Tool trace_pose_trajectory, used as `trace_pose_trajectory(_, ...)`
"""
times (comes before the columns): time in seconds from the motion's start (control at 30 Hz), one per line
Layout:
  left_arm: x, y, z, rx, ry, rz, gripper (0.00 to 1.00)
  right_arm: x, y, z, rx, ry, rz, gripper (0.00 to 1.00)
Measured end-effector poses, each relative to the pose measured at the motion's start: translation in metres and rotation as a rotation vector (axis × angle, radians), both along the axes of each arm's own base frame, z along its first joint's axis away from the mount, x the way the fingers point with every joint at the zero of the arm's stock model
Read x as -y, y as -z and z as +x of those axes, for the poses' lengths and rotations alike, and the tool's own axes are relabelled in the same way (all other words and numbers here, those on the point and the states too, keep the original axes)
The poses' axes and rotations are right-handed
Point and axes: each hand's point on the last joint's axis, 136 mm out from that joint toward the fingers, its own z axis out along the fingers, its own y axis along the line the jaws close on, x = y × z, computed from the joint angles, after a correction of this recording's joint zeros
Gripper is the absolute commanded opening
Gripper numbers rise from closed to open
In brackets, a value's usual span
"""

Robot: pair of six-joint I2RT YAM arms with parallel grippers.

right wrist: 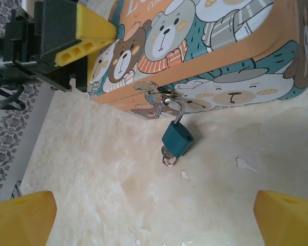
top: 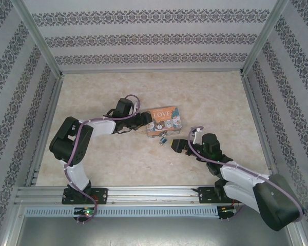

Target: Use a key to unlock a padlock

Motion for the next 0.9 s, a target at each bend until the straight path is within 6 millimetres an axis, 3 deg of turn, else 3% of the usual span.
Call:
trace_pose_trajectory(0.23, -0.001, 0.0, -0.002, 0.027, -0.004, -0.016, 0.49, -0.006, 0.013, 0.006, -0.023, -0.018, -0.004, 0.92)
trace_pose_trajectory(0.57, -0.011, 0.001, -0.026, 0.03, -0.02, -0.032, 0.49, -0.014, 0.017, 0.022, 0.024, -0.029, 0.003, 0.86)
trace_pose_trajectory(0.9, -0.016, 0.001, -0.036, 0.032, -0.04, -0.033, 0.49, -0.029, 0.024, 0.026, 0.06, -0.091, -0.001, 0.77)
